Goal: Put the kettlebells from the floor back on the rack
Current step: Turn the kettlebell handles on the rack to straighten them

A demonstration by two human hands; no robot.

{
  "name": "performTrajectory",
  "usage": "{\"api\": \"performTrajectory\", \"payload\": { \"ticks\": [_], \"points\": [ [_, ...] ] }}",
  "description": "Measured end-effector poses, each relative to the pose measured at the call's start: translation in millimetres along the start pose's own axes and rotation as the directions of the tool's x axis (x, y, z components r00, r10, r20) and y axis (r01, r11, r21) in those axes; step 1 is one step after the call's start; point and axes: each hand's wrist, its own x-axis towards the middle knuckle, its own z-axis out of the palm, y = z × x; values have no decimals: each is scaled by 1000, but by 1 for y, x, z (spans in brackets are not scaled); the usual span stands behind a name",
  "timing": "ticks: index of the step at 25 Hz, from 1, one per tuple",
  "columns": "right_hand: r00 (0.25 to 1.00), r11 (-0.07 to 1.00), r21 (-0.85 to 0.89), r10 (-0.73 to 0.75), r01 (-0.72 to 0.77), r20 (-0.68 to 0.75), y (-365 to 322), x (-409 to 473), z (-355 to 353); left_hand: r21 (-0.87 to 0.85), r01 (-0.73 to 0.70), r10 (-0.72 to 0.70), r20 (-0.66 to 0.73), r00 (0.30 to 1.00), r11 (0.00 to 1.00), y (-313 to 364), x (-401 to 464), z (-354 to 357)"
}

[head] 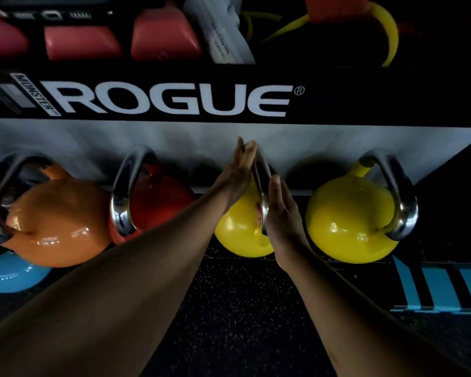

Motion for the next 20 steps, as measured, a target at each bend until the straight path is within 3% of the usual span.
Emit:
{"api": "performTrajectory", "payload": {
  "ticks": [7,11,15,20],
  "points": [
    [998,999,23,41,-40,-37,-1,-4,20,-117,-21,27,51,998,993,8,6,4],
    [998,999,-42,12,-14,-63,-4,-6,23,-48,-31,33,26,999,998,8,6,1],
    [993,987,-162,0,-19,-117,-8,-9,29,-118,1,8,78,997,993,7,3,1],
    [988,978,-203,12,-43,-152,-15,-8,31,-148,-11,16,32,999,989,9,7,-5]
  ]
}}
